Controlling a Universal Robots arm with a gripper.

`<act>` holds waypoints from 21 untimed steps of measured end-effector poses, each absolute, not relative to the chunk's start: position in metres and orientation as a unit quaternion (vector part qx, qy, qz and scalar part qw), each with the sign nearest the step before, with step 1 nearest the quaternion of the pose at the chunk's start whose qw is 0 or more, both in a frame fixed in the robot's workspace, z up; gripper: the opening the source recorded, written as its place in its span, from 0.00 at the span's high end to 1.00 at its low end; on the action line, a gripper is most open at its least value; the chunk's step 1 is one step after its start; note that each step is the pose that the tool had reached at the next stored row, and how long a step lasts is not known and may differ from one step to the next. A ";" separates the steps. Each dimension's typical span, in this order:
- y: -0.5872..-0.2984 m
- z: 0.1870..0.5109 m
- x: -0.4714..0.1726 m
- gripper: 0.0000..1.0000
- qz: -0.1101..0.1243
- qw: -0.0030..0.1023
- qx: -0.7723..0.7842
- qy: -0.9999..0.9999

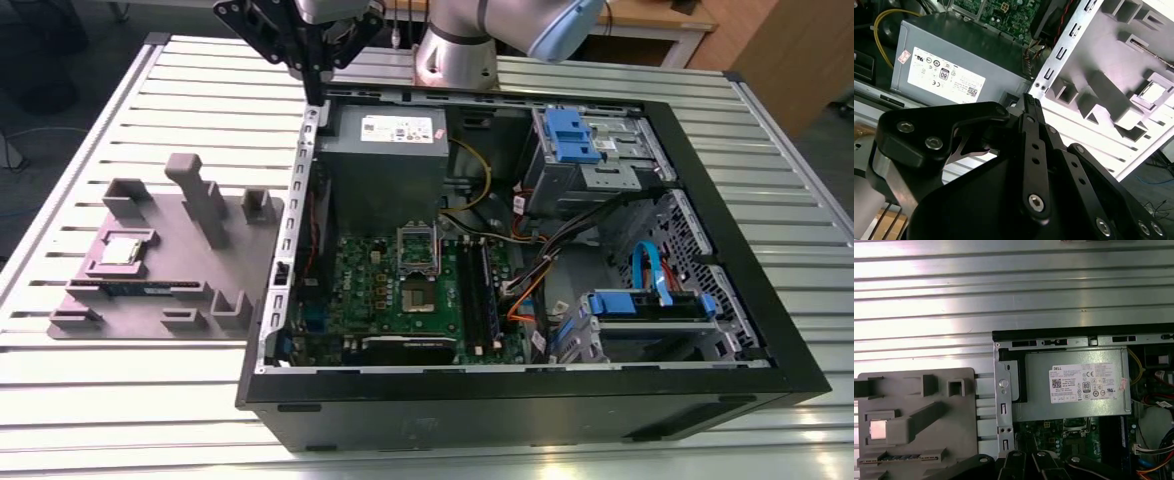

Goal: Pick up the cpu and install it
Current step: 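Reach for the cpu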

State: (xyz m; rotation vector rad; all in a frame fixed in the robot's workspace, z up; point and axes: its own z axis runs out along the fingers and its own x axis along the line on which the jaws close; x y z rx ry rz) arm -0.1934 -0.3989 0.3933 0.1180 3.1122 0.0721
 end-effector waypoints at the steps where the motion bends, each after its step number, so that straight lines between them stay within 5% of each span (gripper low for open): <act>1: -0.399 0.393 -0.194 0.89 0.023 0.013 0.038 0.999; 21: -0.399 0.393 -0.203 0.89 0.023 0.013 0.038 0.999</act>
